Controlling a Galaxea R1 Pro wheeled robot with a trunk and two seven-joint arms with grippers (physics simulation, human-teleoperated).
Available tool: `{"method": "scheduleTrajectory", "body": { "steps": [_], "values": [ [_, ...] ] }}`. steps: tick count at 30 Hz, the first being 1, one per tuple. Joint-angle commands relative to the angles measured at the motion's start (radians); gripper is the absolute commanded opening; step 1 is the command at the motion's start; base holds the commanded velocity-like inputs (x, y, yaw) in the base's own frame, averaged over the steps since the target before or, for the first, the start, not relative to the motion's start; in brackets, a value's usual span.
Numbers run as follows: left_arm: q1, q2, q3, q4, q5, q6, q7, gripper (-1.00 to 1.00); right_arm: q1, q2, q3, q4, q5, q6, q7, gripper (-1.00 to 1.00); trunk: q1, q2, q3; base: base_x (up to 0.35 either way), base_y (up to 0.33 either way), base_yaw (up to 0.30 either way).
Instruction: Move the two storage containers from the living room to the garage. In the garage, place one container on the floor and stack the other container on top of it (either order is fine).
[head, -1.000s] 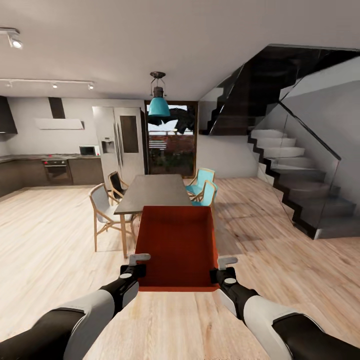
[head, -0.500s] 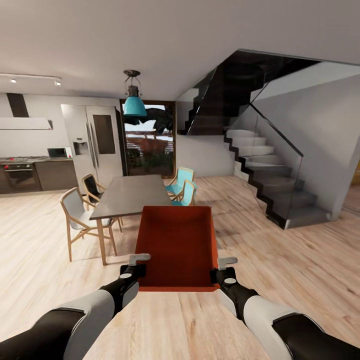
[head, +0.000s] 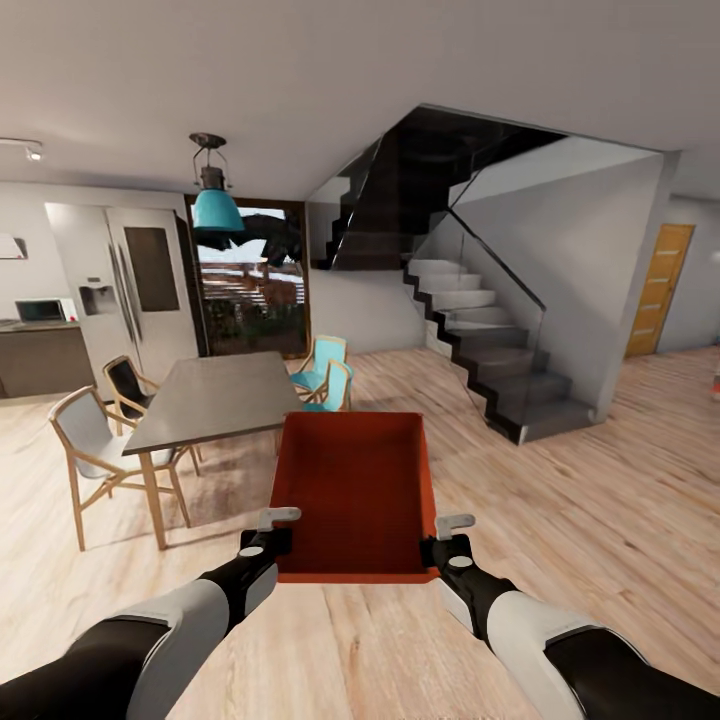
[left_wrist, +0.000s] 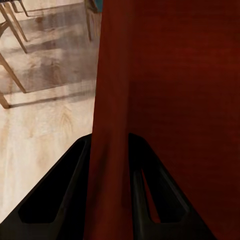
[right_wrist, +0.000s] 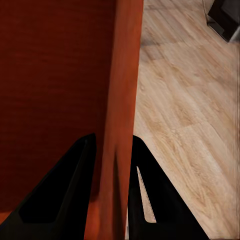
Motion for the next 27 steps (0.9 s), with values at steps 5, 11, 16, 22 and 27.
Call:
{"method": "scheduleTrajectory", "body": {
  "steps": [5,11,16,22,27],
  "values": [
    [-0.002,-0.004,0.024,-0.002,0.002,-0.016,0.017,-1.0,-0.001,0.004,-0.008,0.007,-0.026,-0.006,-0.007,-1.0,0.0,-0.001,-0.001,0.0,0.0,-0.288],
    [-0.002,-0.004,0.024,-0.002,0.002,-0.016,0.017,-1.0,-0.001,0.004,-0.008,0.007,-0.026,-0.006,-0.007,-1.0,0.0,-0.001,-0.001,0.0,0.0,-0.289],
    [-0.002,-0.004,0.024,-0.002,0.002,-0.016,0.017,-1.0,-0.001,0.004,-0.008,0.007,-0.026,-0.006,-0.007,-1.0,0.0,-0.001,-0.001,0.0,0.0,-0.288],
    [-0.002,-0.004,0.024,-0.002,0.002,-0.016,0.017,-1.0,-0.001,0.004,-0.008,0.007,-0.026,-0.006,-0.008,-1.0,0.0,-0.001,-0.001,0.0,0.0,-0.289],
    [-0.002,-0.004,0.024,-0.002,0.002,-0.016,0.017,-1.0,-0.001,0.004,-0.008,0.007,-0.026,-0.006,-0.007,-1.0,0.0,-0.001,-0.001,0.0,0.0,-0.288]
  ]
}}
